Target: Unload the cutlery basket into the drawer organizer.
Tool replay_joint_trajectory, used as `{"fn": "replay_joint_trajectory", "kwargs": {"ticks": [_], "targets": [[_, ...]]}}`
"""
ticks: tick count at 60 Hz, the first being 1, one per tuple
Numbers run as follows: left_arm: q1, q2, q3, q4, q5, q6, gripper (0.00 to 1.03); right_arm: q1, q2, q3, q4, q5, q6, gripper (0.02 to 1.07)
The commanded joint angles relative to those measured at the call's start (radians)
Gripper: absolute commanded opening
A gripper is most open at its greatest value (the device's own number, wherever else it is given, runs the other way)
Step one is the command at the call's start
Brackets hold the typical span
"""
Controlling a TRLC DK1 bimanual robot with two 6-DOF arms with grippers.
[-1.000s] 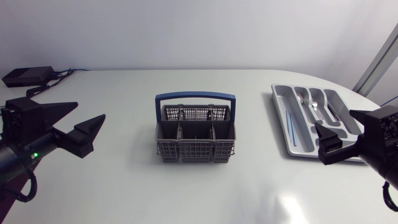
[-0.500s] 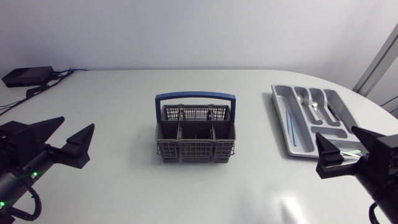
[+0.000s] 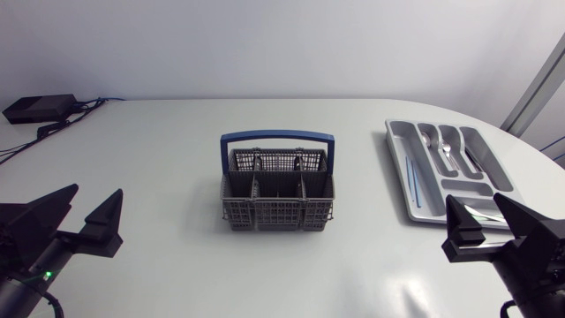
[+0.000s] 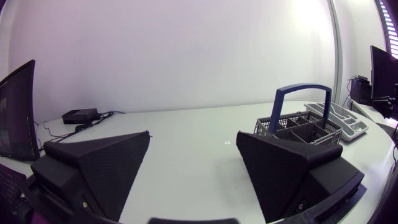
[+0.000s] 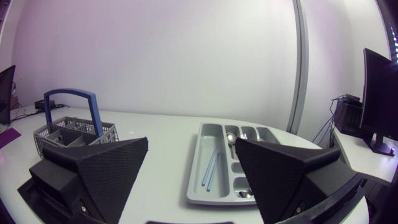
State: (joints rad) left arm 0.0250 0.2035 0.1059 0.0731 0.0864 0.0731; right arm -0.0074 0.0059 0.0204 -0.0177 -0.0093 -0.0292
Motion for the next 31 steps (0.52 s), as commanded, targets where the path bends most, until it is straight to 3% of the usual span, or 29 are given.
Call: {"fn": "replay_joint_trajectory", "kwargs": {"ticks": [1,18,31], "targets": [[-0.009,-0.048,-0.04,-0.011,-0.023,-0.034,0.97,0.007,-0.006,-0.02,0.018,0.009,0.029,1.03],[-0.025,-0.204,-0.106,-0.073,-0.086,-0.073,0.97,0.007,-0.006,-0.02,0.018,0.009,0.029,1.03],[-0.025,-0.204,-0.106,-0.073,-0.086,-0.073,0.97,0.007,-0.006,-0.02,0.018,0.009,0.029,1.03]]}}
